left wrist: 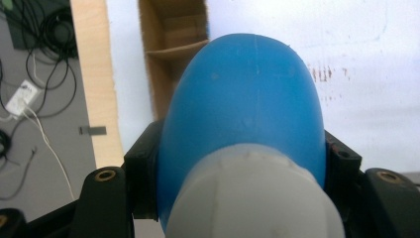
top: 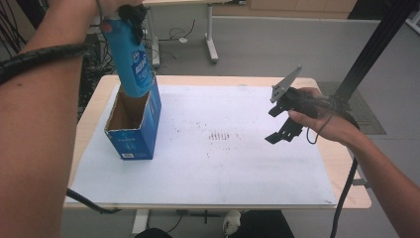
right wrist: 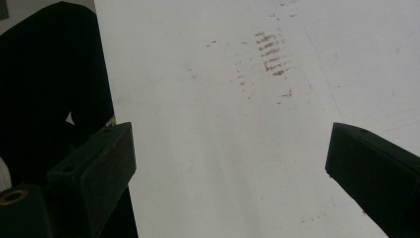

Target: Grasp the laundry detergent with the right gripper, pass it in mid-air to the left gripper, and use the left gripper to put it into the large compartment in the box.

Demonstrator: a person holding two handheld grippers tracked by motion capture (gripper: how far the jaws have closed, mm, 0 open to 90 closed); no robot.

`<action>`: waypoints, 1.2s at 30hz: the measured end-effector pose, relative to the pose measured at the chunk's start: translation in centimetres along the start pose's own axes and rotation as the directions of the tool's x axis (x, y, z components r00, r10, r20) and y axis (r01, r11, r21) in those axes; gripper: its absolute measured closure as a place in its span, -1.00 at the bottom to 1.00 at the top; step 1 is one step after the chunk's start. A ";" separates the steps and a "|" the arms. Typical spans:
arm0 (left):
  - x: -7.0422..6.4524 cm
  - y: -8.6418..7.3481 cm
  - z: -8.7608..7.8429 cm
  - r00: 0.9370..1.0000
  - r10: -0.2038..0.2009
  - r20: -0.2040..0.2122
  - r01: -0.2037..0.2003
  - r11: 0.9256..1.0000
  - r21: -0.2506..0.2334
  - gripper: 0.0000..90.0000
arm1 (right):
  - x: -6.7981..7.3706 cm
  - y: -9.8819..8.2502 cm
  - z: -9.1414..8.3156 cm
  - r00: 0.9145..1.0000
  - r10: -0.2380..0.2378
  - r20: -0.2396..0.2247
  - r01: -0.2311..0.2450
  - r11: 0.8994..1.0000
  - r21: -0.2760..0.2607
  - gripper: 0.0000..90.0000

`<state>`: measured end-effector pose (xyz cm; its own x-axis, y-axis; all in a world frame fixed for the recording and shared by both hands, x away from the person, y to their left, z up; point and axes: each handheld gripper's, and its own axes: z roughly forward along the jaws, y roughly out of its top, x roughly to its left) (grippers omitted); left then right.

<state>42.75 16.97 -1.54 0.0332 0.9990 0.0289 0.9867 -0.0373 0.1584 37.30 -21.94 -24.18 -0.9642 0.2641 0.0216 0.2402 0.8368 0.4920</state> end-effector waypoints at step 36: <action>5.1 1.3 2.2 0.977 -0.213 0.012 0.214 0.976 -0.035 -0.19 | -1.0 -0.9 -1.1 1.000 0.010 0.026 -0.011 0.999 0.031 -0.88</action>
<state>44.51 22.03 -3.37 -0.1762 0.9842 -0.0174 0.9647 0.1762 0.1958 37.90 -23.46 -23.72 -0.9585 0.2849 0.0040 0.2541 0.8483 0.4645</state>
